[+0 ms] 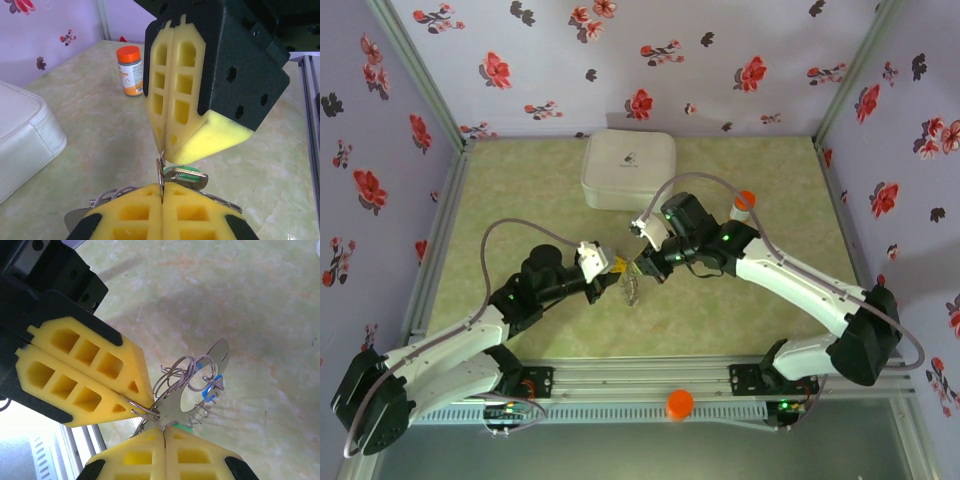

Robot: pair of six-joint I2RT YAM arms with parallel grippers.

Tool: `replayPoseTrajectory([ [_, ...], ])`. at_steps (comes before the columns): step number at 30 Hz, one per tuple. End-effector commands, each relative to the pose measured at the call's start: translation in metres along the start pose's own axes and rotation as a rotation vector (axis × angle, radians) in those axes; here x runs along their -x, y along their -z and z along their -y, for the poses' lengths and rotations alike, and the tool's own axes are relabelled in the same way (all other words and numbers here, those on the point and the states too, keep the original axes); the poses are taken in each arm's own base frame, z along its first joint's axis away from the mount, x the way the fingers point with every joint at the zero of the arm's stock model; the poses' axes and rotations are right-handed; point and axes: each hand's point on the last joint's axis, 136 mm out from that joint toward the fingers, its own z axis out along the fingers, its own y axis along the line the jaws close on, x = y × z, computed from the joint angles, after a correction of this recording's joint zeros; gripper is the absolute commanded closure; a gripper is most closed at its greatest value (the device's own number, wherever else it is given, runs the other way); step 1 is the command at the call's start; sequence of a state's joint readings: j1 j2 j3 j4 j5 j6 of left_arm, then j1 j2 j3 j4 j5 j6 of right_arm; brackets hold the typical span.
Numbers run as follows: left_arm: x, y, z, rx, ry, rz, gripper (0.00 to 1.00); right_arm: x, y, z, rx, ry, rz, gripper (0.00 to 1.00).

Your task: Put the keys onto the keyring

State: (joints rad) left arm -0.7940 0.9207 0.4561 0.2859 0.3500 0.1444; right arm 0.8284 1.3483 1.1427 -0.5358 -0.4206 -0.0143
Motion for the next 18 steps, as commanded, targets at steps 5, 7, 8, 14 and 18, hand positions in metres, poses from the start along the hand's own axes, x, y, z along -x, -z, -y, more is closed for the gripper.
replayPoseTrajectory([
  [5,0.04,0.008,0.006,-0.016,-0.094,0.182,1.0,0.018,0.017,0.012,-0.033,-0.042,0.062,0.57],
  [7,0.035,0.006,0.007,-0.021,-0.087,0.193,1.0,0.026,0.033,0.013,-0.022,-0.058,0.132,0.53],
  [8,0.032,0.004,0.007,-0.025,-0.079,0.195,1.0,0.028,0.041,0.016,-0.034,-0.06,0.166,0.52],
  [14,0.032,0.001,0.009,-0.038,-0.084,0.245,1.0,0.022,0.057,0.013,-0.067,0.084,0.3,0.53],
  [18,0.032,0.002,0.016,-0.071,-0.102,0.274,1.0,0.013,0.053,-0.002,-0.002,0.271,0.382,0.55],
])
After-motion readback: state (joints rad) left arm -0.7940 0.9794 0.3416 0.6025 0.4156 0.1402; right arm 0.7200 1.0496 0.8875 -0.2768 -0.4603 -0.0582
